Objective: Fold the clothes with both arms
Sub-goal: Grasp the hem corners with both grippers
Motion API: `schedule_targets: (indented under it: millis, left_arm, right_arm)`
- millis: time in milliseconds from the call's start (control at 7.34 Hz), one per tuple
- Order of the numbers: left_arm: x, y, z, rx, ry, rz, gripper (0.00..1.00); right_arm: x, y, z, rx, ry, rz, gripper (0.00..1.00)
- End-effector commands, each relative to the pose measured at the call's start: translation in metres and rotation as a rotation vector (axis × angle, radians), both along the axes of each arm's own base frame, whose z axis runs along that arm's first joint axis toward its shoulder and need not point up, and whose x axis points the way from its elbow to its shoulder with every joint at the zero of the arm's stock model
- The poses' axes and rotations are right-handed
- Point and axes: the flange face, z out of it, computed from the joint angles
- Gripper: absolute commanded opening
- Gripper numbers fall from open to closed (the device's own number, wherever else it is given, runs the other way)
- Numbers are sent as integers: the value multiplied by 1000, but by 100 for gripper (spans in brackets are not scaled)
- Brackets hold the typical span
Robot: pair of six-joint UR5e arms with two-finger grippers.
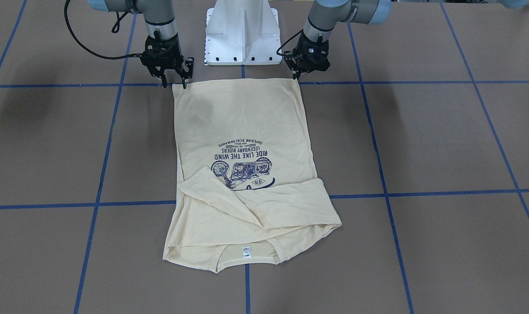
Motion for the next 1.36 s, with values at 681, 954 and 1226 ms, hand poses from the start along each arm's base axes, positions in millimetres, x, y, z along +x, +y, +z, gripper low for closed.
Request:
schedule_targets:
  millis: [681, 954, 1226]
  left_arm:
    - [-1, -1, -2, 0, 5, 0, 0]
    - [-3, 0, -4, 1, 11, 0, 0]
    - [-4, 0, -6, 3, 15, -2, 0]
  right_arm:
    - [-8, 9, 9, -2, 21, -18, 40]
    - [-10, 9, 1, -2, 6, -17, 0]
    - [-9, 7, 1, 2, 5, -5, 0]
